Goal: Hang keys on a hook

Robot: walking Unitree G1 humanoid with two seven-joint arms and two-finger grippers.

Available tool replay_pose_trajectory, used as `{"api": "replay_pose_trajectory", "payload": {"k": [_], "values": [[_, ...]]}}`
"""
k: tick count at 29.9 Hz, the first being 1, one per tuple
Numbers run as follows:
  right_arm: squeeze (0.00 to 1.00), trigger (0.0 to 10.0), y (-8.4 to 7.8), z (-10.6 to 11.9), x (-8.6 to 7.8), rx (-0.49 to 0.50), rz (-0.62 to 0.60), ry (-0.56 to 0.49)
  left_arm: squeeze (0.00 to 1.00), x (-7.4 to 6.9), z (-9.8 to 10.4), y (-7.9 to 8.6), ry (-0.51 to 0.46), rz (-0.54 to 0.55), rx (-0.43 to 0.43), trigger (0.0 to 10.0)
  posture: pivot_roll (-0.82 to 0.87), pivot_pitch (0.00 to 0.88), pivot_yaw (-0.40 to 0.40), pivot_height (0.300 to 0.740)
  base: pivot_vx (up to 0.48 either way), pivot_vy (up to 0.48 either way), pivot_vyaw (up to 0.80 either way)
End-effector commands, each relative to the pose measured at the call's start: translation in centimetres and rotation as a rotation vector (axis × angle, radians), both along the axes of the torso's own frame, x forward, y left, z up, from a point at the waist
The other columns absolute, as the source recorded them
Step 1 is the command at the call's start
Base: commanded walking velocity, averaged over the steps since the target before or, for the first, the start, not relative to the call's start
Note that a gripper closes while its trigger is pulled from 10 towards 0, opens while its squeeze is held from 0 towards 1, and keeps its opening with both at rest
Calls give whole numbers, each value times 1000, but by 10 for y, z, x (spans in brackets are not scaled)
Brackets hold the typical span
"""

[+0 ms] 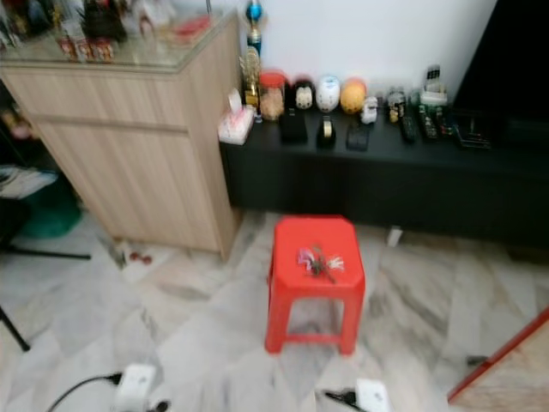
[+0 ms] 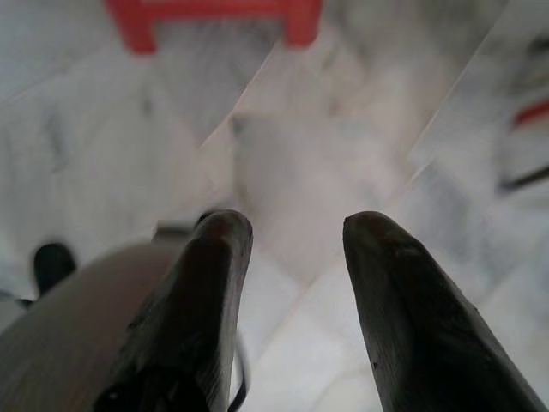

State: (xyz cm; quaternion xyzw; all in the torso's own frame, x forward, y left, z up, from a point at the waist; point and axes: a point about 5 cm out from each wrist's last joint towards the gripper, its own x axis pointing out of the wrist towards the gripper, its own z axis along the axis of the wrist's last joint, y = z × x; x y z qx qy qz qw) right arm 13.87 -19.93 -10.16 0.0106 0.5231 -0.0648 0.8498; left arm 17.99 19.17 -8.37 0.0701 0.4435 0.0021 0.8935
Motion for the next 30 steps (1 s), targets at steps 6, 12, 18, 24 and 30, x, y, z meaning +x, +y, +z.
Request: {"api": "replay_pose_trajectory", "payload": {"k": [6, 12, 18, 24, 30], "values": [[0, 10000, 15, 1, 9, 39, 7, -27, 0, -10, -3, 14, 36, 19, 31, 10000, -48, 36, -25, 740, 306, 0, 183], [0, 10000, 15, 2, 10, 39, -18, -40, 0, -11, -3, 15, 39, 17, 31, 10000, -49, 38, -25, 740, 304, 0, 0], [0, 10000, 15, 2, 10, 38, -18, -39, 0, -12, -4, 15, 42, 17, 32, 10000, -50, 34, -25, 740, 302, 0, 0], [0, 10000, 14, 2, 10, 40, -24, -45, 0, -13, -4, 15, 44, 17, 32, 10000, -51, 35, -26, 740, 299, 0, 0], [0, 10000, 15, 3, 12, 55, -43, -79, 0, -12, -4, 14, 35, 15, 25, 10000, -54, 40, -27, 740, 95, 0, 0]]}}
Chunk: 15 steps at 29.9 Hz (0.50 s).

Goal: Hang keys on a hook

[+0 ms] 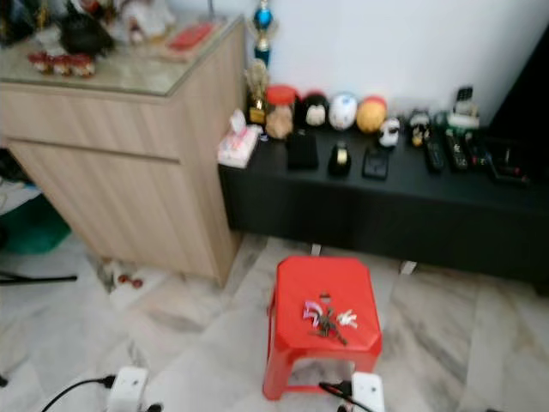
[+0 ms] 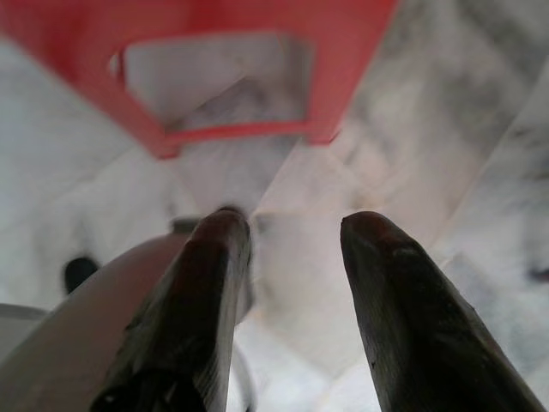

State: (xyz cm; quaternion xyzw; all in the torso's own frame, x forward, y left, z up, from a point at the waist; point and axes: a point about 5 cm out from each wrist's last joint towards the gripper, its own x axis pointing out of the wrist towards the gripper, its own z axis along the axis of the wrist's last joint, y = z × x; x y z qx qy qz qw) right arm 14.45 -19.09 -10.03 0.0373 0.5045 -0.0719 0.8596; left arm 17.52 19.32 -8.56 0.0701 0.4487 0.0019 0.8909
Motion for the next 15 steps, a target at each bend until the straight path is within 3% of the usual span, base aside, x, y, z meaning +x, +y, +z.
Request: {"api": "replay_pose_trajectory", "payload": {"k": [1, 8, 10, 11, 14, 15], "values": [[0, 10000, 7, 2, 7, 23, -7, -50, 0, -5, 0, 12, 0, 13, 23, 10000, -57, 42, -26, 740, 0, 0, 0], [0, 10000, 5, 5, 10, 6, 18, -107, 0, 23, 18, 22, -174, 87, 33, 10000, -56, 51, -32, 740, 0, 0, 0], [0, 10000, 3, 9, 14, -18, 4, -180, 0, 45, 37, 25, -330, 88, 18, 10000, -59, 56, -36, 740, 0, 0, 0], [0, 10000, 3, 9, 14, -18, 4, -180, 0, 45, 37, 25, -330, 88, 18, 10000, -59, 56, -36, 740, 0, 0, 0], [0, 10000, 1, 15, 18, -15, -37, -280, 0, 75, 71, 27, -576, 59, -7, 10000, -67, 65, -38, 740, 0, 0, 0], [0, 10000, 1, 15, 18, -15, -37, -280, 0, 75, 71, 27, -576, 59, -7, 10000, -67, 65, -38, 740, 0, 0, 0]]}}
